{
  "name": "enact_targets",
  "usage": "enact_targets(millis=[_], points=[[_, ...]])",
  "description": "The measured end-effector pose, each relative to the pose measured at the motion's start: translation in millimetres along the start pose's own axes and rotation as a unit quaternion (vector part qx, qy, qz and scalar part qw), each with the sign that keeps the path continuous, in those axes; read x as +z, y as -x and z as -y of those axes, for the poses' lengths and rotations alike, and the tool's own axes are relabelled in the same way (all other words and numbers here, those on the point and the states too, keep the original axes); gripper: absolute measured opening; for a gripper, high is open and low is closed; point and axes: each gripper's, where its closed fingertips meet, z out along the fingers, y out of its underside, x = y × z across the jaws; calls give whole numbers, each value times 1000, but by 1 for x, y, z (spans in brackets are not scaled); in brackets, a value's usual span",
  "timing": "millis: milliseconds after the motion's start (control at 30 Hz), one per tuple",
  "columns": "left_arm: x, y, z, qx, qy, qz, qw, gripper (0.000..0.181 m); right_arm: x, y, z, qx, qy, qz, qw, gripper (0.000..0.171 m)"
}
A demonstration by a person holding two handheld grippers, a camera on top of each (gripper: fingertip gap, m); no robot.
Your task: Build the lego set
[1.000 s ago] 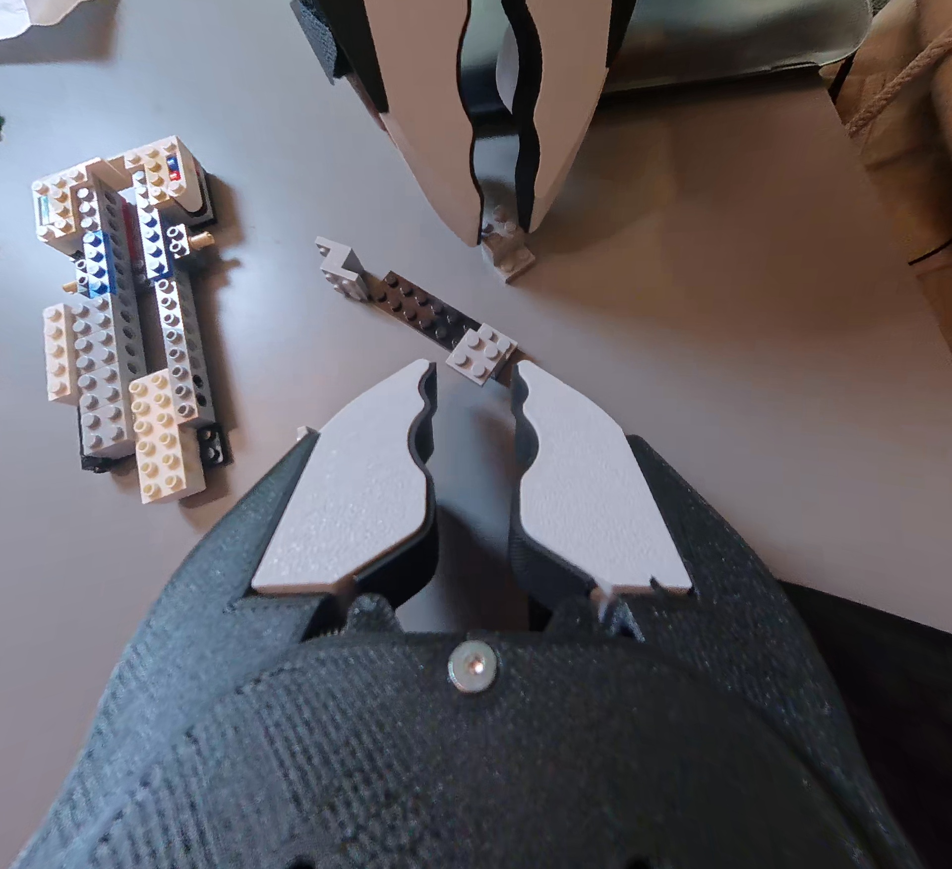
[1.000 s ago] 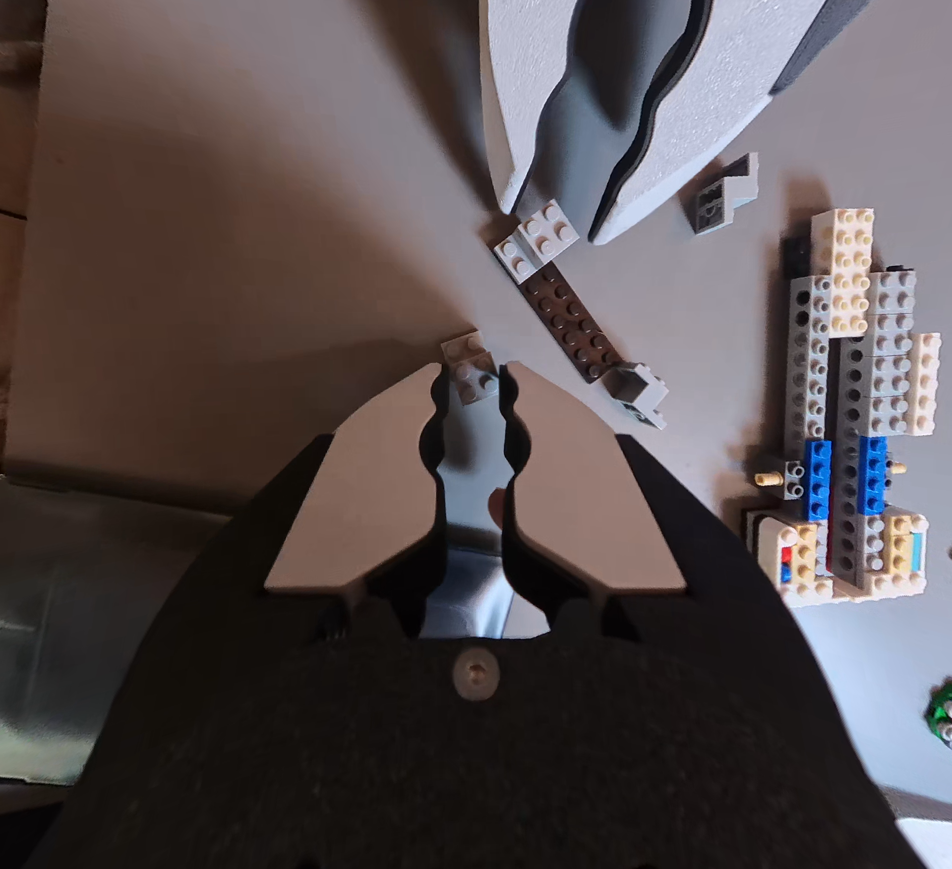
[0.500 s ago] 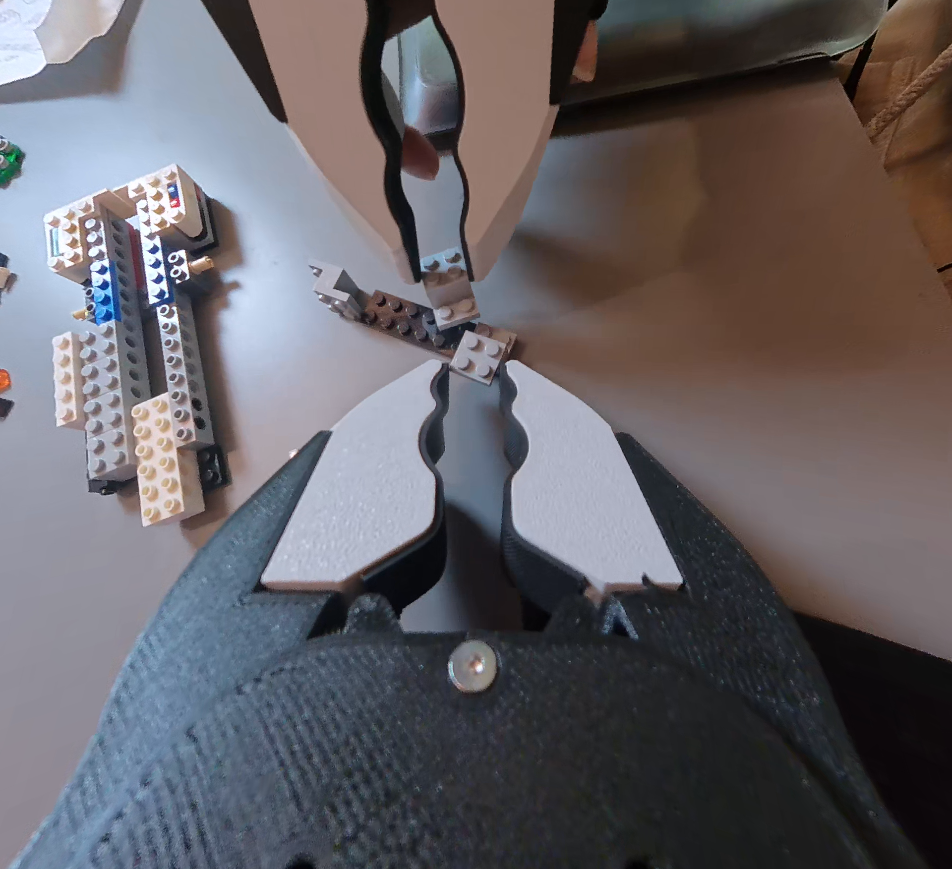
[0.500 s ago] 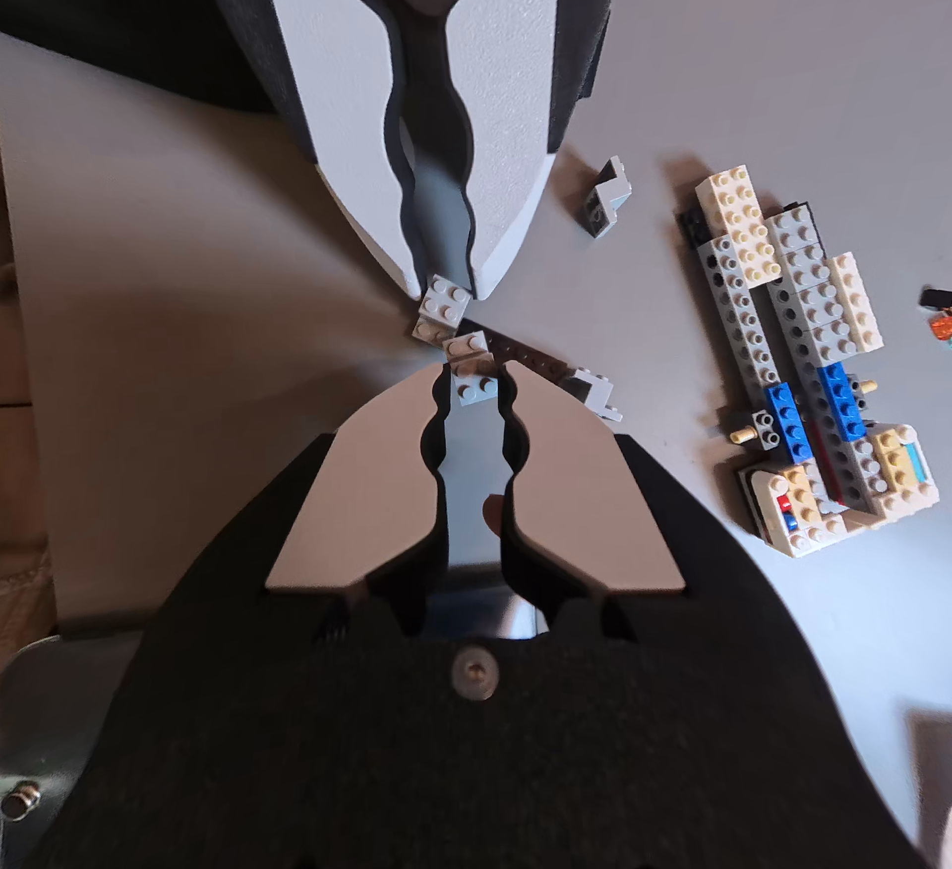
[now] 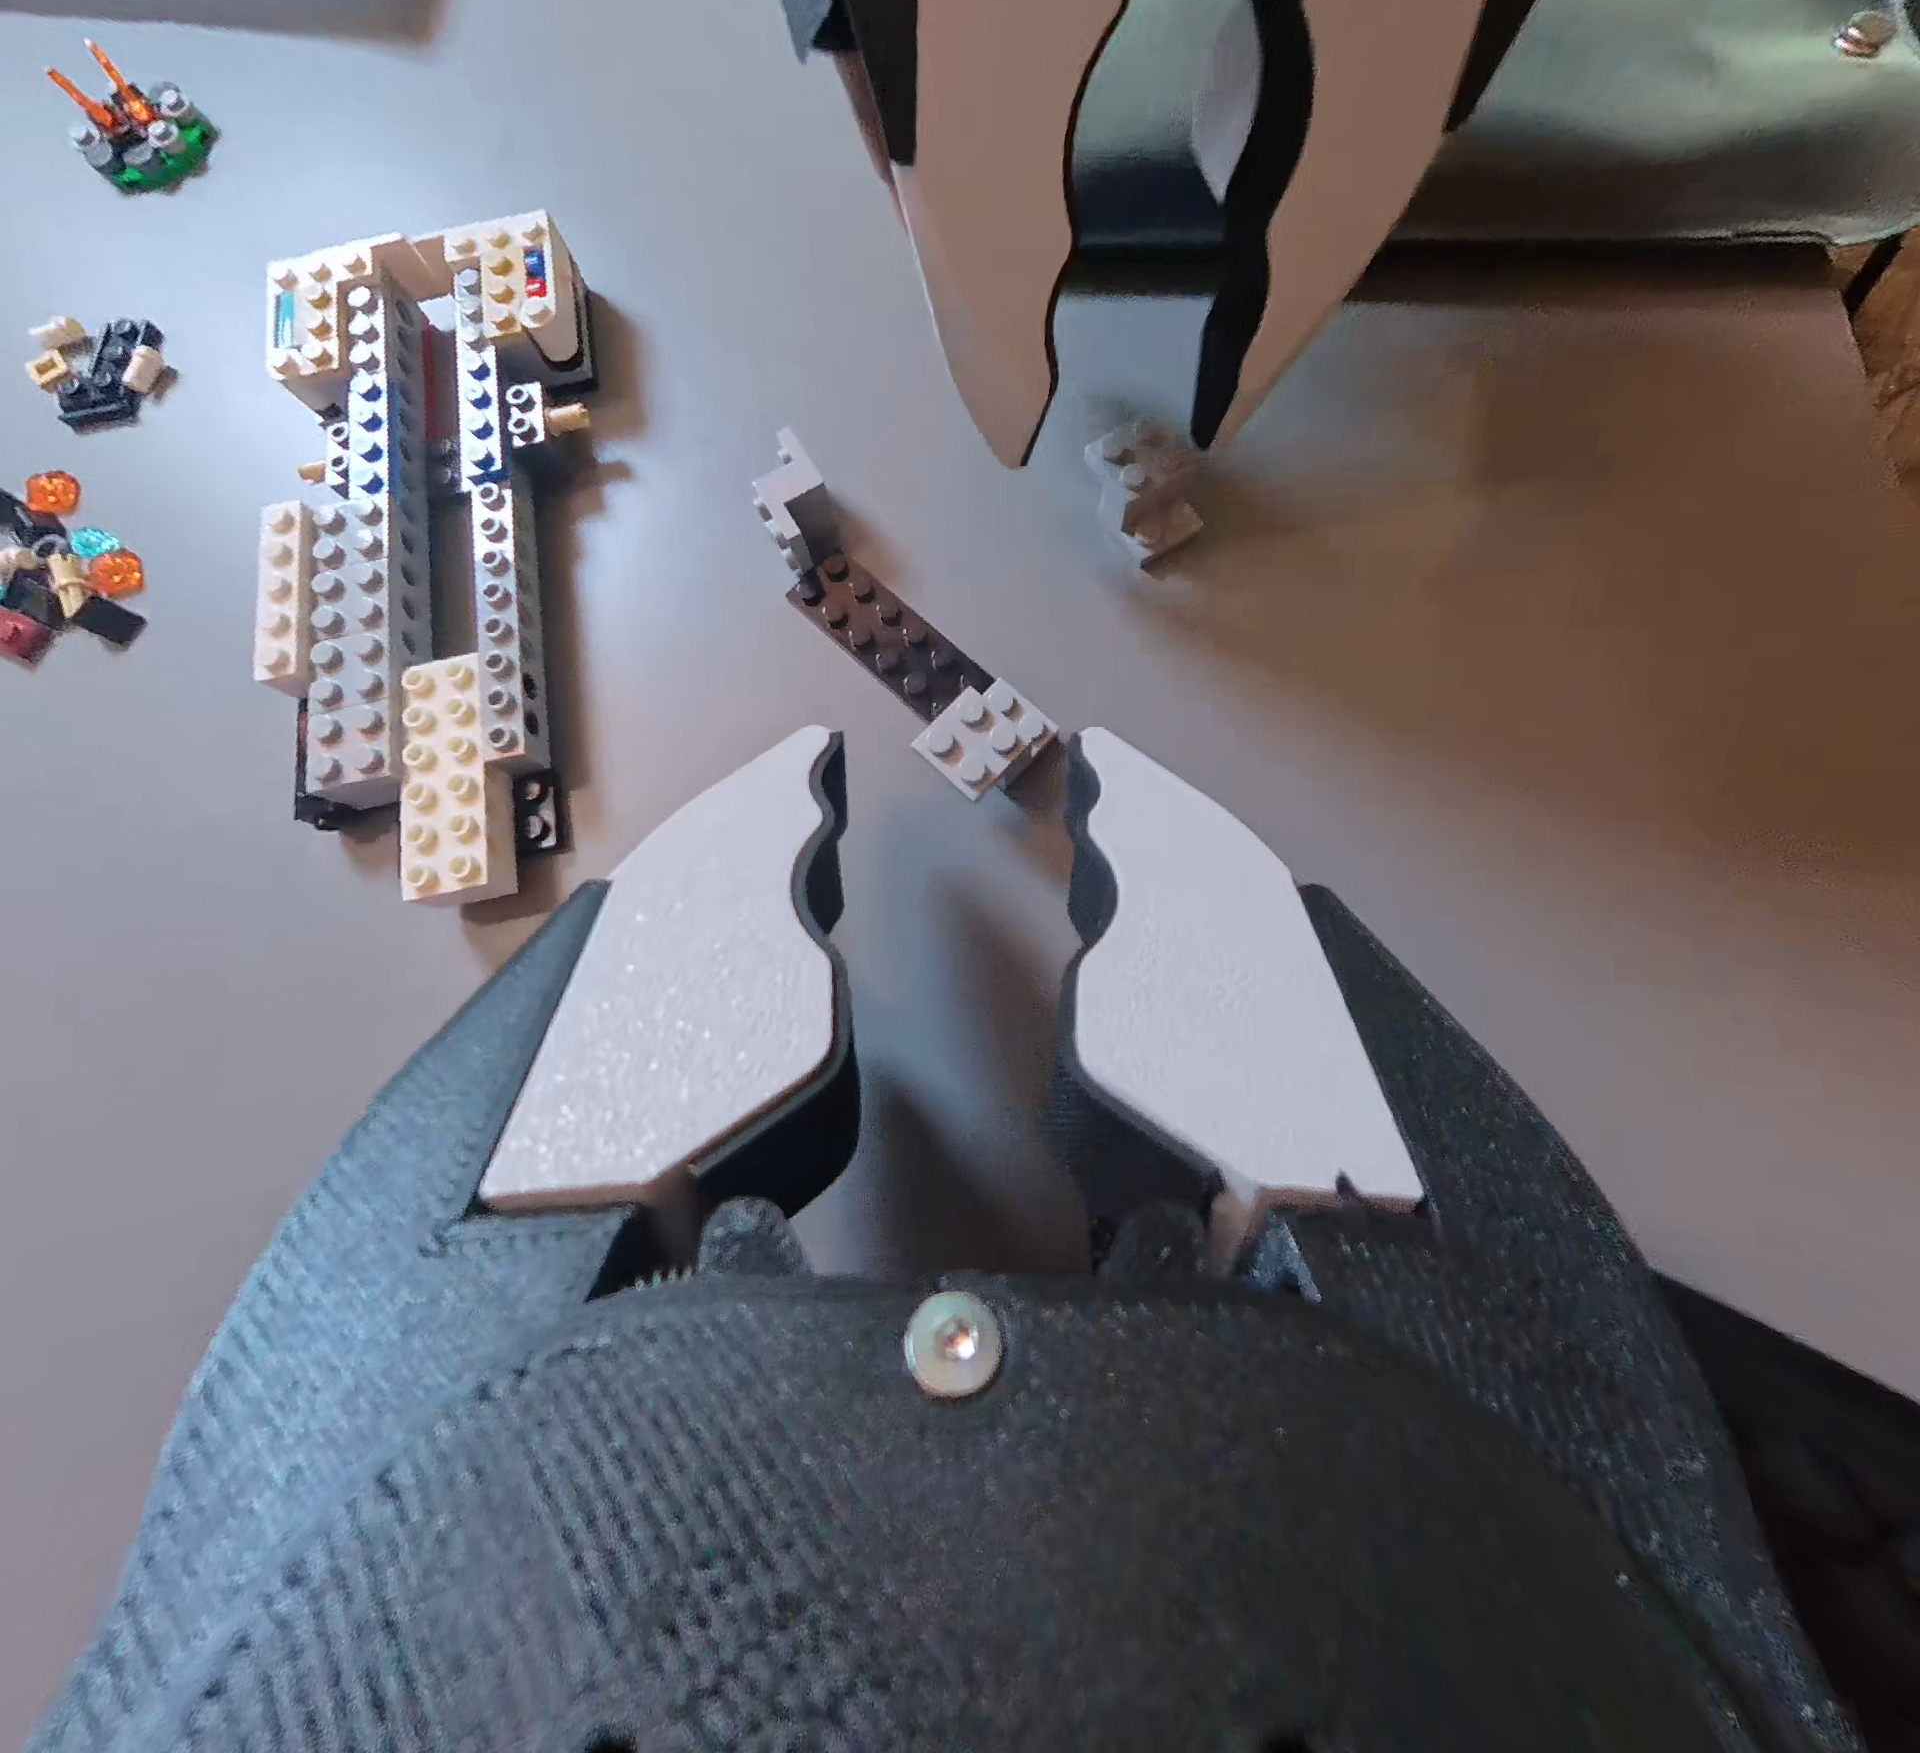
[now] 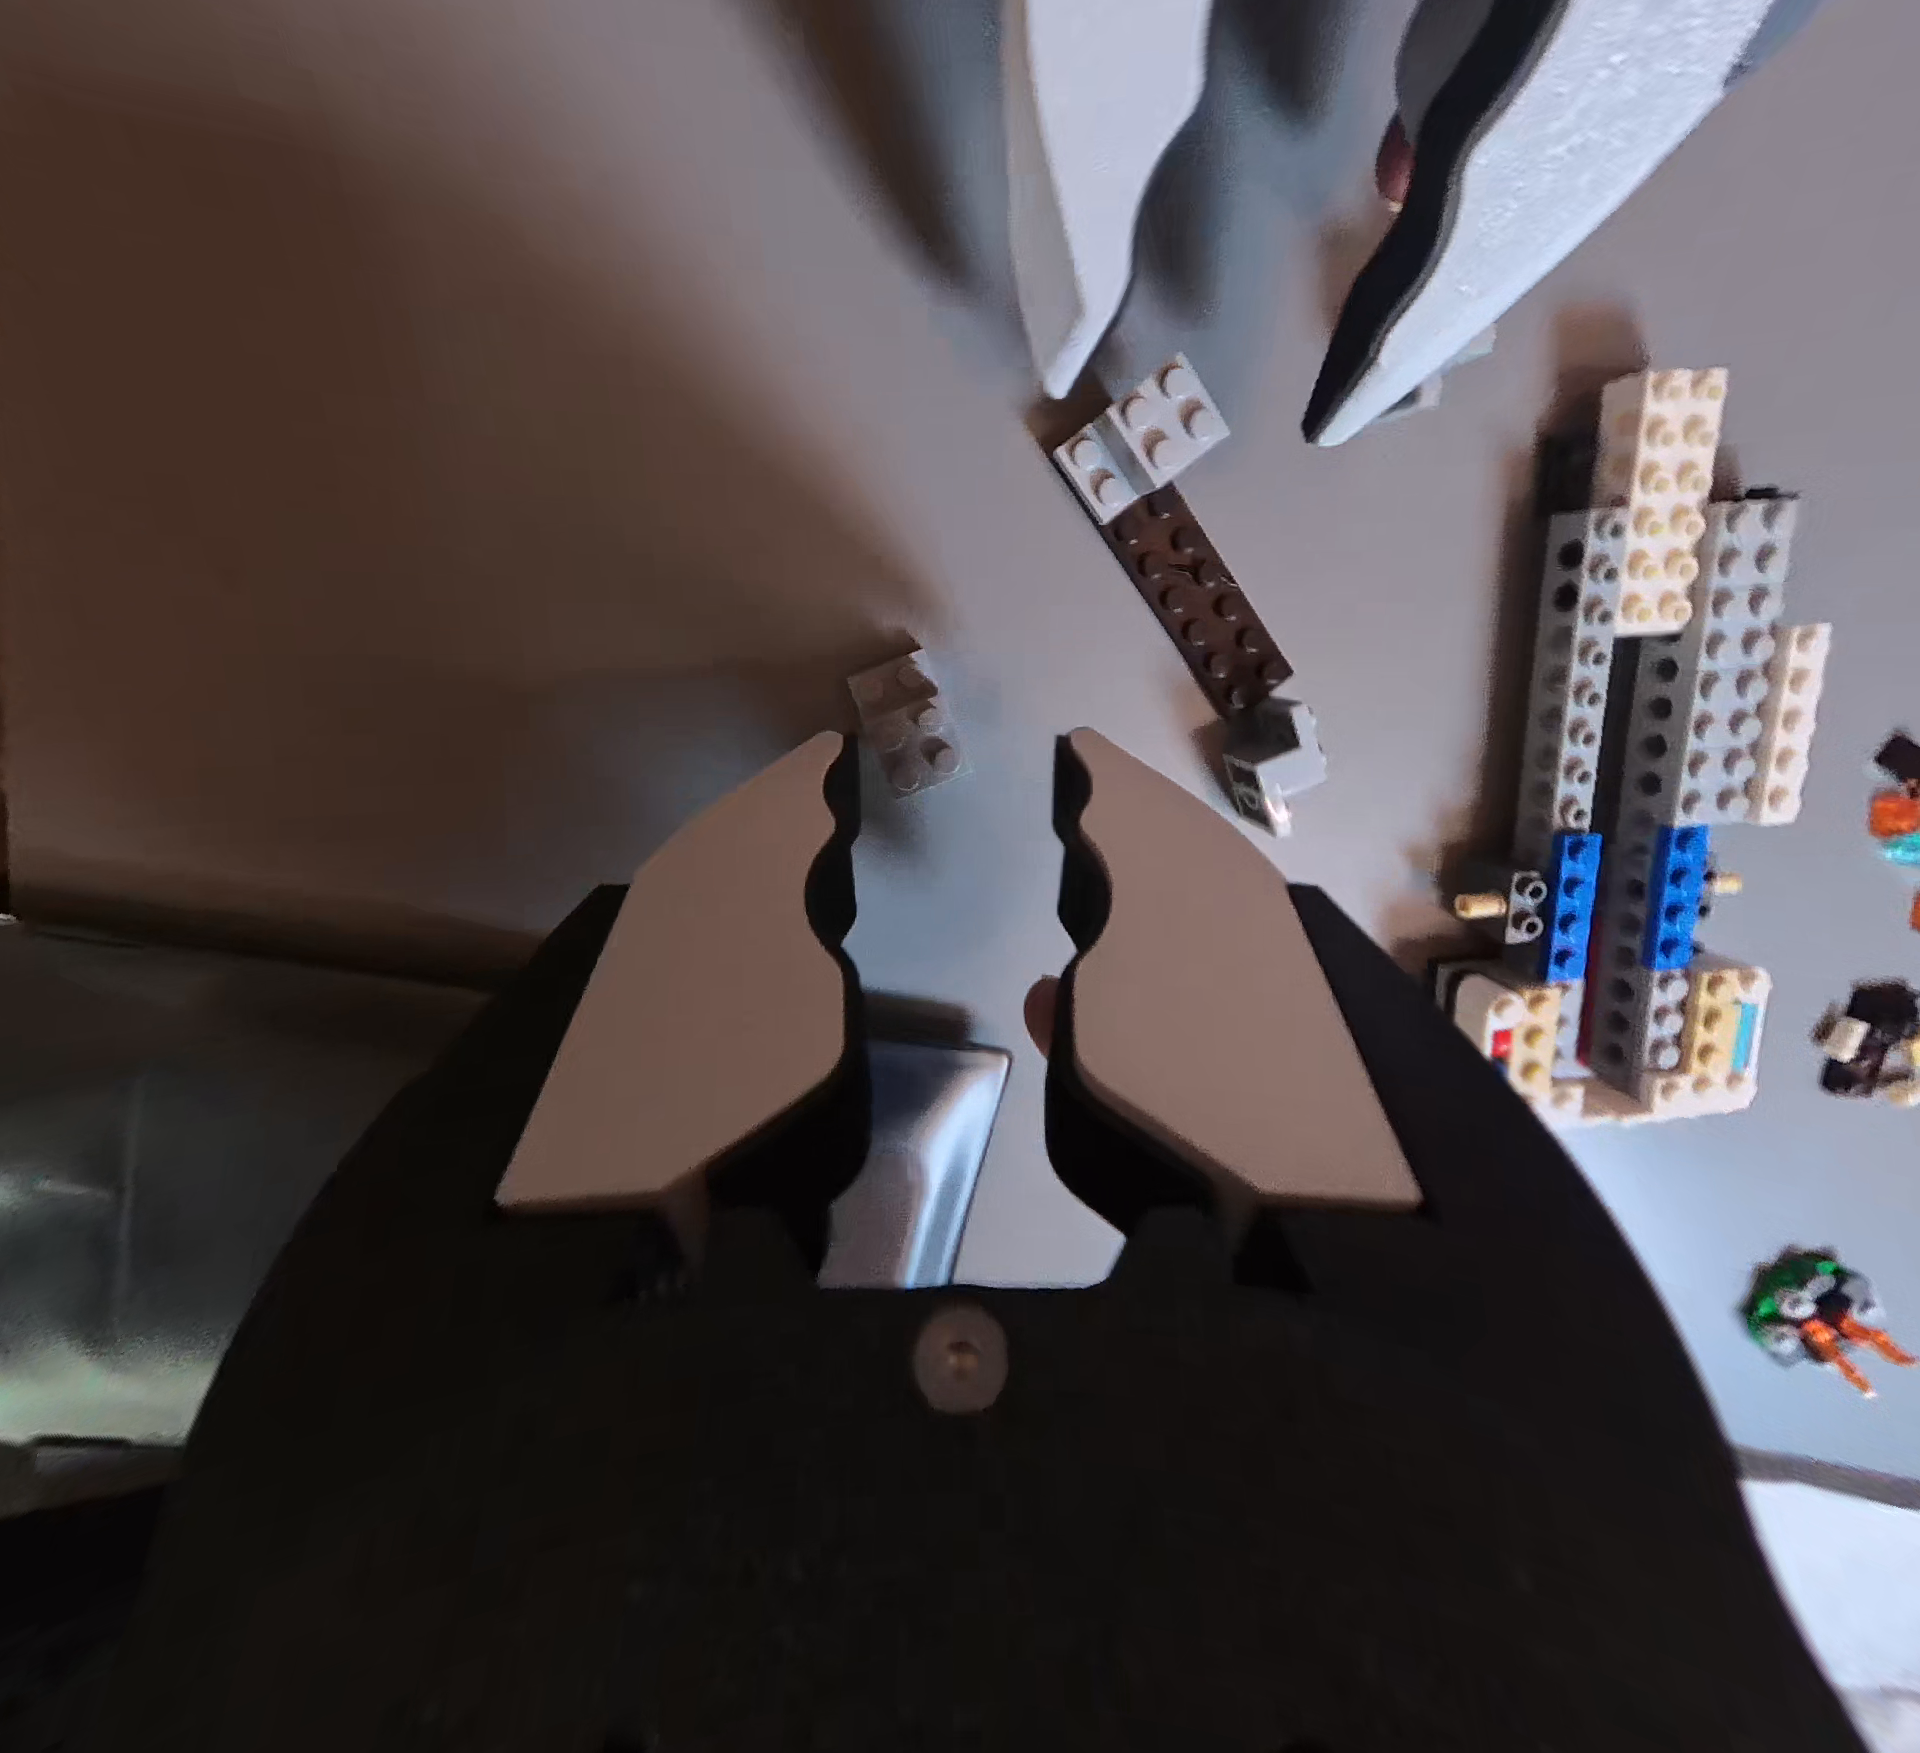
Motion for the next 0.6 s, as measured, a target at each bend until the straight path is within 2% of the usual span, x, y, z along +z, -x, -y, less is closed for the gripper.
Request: enact_targets(millis=[100,233,400,600], points=[[0,2,2,-44,8,10,999,43,-10,-4,0,105,-23,-17,994,37],[-1,0,-1,-81,35,17,996,37,-11,17,0,284,-61,12,957,38],[4,-8,-7,-87,63,5,994,32,-3,21,-4,326,-64,-7,943,37],[8,-3,-5,-81,48,15,995,25,9,9,-1,298,-43,-12,954,27]])
